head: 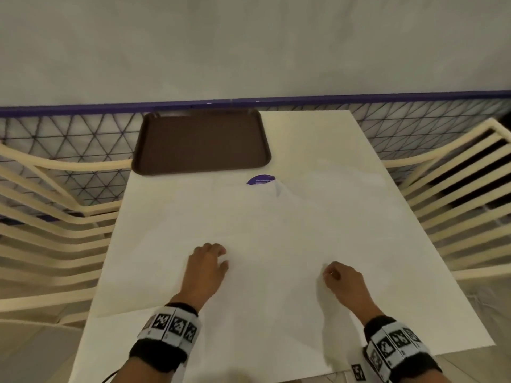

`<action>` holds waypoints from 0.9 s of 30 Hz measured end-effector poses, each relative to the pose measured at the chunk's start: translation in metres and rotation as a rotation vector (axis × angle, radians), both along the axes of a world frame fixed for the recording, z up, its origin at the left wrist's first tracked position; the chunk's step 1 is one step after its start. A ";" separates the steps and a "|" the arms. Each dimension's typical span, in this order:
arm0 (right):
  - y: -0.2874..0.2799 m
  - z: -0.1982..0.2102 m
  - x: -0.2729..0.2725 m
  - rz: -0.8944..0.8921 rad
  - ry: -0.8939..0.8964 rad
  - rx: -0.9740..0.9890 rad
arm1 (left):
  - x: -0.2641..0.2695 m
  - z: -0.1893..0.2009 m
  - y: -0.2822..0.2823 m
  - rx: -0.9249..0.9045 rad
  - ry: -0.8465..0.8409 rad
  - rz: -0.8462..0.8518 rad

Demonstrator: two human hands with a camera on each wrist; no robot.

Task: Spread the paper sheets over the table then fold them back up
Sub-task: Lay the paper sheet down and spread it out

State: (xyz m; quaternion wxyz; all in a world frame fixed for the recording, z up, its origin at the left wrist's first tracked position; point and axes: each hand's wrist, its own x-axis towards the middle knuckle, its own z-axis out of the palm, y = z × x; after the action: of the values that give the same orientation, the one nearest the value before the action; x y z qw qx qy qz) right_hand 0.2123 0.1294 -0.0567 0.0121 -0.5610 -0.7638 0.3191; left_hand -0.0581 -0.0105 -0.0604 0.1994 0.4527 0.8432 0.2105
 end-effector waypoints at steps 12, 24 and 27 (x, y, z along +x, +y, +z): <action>0.006 -0.017 0.010 -0.015 0.154 -0.068 | 0.060 -0.012 0.101 -0.187 -0.100 0.110; 0.013 -0.019 0.015 0.063 0.204 -0.152 | 0.063 -0.012 0.125 -0.369 -0.165 0.250; 0.015 -0.018 0.017 0.080 0.220 -0.182 | 0.071 -0.009 0.126 -0.321 -0.161 0.261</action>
State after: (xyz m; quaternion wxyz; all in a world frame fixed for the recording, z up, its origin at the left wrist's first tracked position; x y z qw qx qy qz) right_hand 0.2297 0.1449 -0.0744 0.0320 -0.4907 -0.7474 0.4467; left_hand 0.0127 0.1155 -0.0698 0.3066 0.2841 0.8986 0.1332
